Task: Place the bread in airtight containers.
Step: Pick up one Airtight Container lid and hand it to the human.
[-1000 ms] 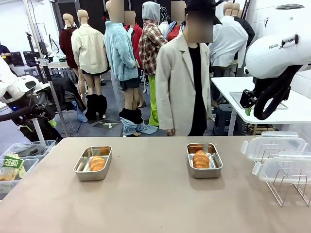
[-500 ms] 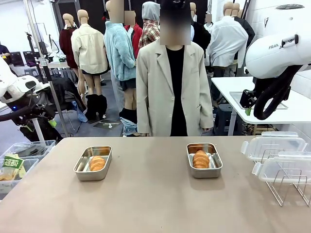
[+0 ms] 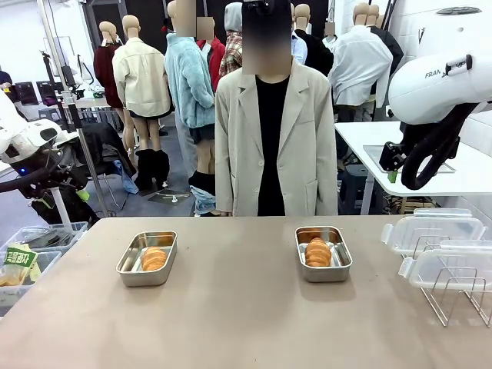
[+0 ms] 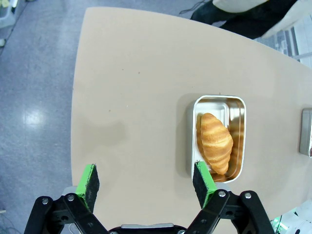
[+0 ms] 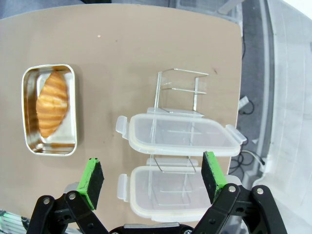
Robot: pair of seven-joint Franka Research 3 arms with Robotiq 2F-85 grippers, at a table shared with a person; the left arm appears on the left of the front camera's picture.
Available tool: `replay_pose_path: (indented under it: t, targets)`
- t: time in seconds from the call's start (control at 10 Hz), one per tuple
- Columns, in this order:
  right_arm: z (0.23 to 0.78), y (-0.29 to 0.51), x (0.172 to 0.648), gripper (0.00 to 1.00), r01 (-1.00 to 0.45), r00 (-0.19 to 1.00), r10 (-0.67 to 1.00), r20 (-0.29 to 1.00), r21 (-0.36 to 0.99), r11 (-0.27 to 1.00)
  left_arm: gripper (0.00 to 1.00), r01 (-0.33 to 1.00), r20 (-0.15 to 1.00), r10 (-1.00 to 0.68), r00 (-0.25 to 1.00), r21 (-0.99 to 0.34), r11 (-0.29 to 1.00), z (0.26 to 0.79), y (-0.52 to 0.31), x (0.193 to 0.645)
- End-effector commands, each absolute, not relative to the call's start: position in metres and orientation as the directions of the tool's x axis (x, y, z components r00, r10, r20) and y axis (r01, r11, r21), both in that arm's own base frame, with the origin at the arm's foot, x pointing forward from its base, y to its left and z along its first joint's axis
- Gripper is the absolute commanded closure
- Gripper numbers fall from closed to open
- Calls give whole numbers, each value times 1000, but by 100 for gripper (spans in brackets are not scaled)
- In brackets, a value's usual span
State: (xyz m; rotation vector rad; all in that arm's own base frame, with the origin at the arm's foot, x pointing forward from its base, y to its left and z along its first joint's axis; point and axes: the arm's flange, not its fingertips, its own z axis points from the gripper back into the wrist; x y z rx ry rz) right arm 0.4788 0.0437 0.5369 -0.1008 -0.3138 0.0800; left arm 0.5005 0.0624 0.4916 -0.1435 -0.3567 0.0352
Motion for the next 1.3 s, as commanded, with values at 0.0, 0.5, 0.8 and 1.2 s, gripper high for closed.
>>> replay_pose_path:
  t: [0.0,0.5,0.8,1.2]
  targets:
    - [539,46,482,0,-46,952,77,297,-110,993,0,-8,348,54,936,-133,991,494,64,499]
    - [539,46,482,0,-46,952,77,297,-110,993,0,-8,348,54,936,-133,991,494,64,499]
    - [539,46,482,0,-46,952,77,297,-110,993,0,-8,348,54,936,-133,991,494,64,499]
    - [537,43,478,0,-70,947,104,304,-119,990,0,-8,348,54,936,-133,991,494,64,499]
